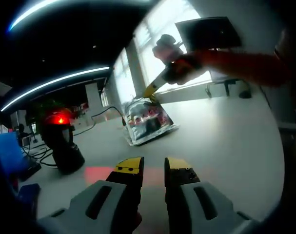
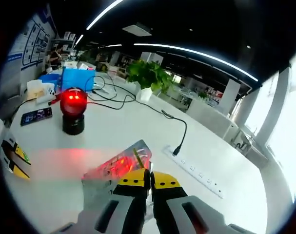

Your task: Clip sheet goods on table flip sheet goods clip sheet goods scan sheet goods put sheet goods back to table

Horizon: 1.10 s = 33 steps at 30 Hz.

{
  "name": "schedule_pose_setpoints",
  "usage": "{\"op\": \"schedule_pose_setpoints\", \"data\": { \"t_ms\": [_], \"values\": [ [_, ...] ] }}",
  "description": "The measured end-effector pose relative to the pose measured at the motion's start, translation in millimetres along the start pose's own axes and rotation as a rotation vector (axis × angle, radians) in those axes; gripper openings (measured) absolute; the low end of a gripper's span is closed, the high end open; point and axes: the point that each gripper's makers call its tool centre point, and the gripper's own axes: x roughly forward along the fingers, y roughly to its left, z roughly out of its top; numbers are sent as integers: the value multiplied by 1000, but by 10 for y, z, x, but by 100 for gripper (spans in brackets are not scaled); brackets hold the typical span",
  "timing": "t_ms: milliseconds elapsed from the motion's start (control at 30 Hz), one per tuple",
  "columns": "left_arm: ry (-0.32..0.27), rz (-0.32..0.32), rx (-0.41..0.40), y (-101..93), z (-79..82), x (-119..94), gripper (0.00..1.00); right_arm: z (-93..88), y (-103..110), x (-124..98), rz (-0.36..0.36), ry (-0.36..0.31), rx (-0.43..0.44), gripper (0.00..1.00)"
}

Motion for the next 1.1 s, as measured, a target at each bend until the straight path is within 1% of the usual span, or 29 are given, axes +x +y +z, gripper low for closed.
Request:
{"op": "schedule_pose_setpoints", "data": {
  "t_ms": [100, 200, 467, 600, 700, 900, 967, 1100],
  "values": [
    [0, -1, -1, 0, 1, 0, 9, -81, 6, 53, 18, 25, -11, 0],
    [-1, -1, -2, 1, 1, -1, 9, -166, 46, 112, 56, 55, -39, 0],
    [0, 0, -4, 4, -1, 0, 9, -276, 21, 296, 92, 90, -98, 0],
    [1, 1, -2, 3, 0, 2, 9, -298, 32, 383, 101, 96, -113, 0],
    [2, 2, -1, 2, 1, 1, 9, -373, 35, 450, 110, 116, -149, 0],
    [1, 0, -1, -1, 3, 0, 9, -474, -1, 581, 114, 127, -134, 1],
    [1, 0, -2, -1, 4, -1, 9, -525, 11, 614, 113, 138, -165, 1],
    [7, 2, 5, -1, -6, 0, 9, -545, 9, 648, 112, 133, -175, 2]
  ]
}}
